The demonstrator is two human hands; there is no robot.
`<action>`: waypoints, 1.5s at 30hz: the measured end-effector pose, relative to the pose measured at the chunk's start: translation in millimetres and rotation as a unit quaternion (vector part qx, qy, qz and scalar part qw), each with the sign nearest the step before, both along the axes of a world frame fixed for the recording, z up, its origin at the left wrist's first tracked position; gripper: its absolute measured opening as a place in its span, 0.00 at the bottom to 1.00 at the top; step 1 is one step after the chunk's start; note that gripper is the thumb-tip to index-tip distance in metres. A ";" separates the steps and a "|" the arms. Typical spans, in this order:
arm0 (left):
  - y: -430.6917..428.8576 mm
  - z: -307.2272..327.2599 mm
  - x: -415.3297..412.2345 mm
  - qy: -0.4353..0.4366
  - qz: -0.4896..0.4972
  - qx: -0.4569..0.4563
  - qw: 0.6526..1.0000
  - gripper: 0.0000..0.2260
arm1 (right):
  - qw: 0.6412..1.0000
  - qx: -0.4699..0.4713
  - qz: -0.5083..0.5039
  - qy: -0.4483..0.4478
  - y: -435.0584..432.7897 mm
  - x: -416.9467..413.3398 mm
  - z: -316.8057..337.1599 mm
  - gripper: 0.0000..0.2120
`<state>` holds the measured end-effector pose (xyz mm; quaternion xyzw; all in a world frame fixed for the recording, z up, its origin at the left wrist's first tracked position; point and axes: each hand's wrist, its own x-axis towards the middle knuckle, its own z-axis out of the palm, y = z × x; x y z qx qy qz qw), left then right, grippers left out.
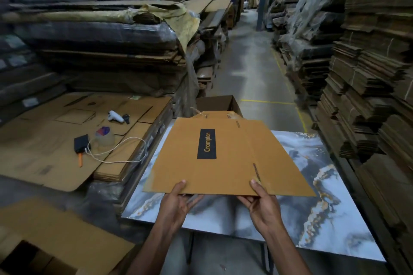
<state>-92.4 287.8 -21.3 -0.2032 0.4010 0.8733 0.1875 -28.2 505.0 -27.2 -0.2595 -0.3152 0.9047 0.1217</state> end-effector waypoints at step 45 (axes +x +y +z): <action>-460.8 -2.2 558.8 0.038 0.633 -0.008 0.773 0.02 | 0.750 0.046 0.660 -0.018 -573.7 282.2 24.8 0.21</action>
